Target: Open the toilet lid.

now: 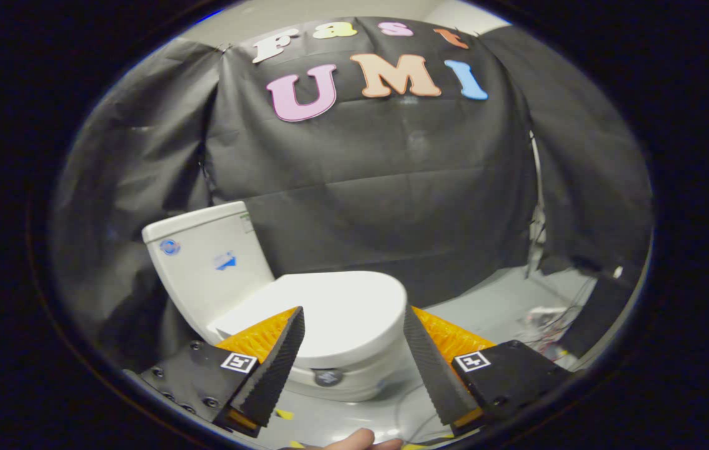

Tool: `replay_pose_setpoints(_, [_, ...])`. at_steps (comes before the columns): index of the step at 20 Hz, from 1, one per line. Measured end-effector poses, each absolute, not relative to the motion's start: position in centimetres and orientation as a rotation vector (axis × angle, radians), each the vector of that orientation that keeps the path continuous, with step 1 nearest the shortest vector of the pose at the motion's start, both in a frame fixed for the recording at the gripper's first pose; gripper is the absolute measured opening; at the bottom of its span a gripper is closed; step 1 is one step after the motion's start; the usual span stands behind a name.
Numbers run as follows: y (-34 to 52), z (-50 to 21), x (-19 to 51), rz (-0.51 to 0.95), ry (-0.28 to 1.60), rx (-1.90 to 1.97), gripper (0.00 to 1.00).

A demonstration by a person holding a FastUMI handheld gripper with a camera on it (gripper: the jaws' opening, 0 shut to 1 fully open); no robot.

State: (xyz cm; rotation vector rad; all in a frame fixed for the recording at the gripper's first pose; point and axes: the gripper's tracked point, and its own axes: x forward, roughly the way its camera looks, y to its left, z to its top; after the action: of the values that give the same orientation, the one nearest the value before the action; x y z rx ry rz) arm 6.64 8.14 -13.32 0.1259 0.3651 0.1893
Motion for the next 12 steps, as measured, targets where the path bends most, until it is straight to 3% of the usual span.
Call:
replay_pose_setpoints(9, [12.0, -25.7, 4.2, 0.147, 0.581, 0.592, 0.99])
replay_pose_setpoints(12, [9.9, -24.6, 5.4, 0.077, 0.453, 0.748, 0.98])
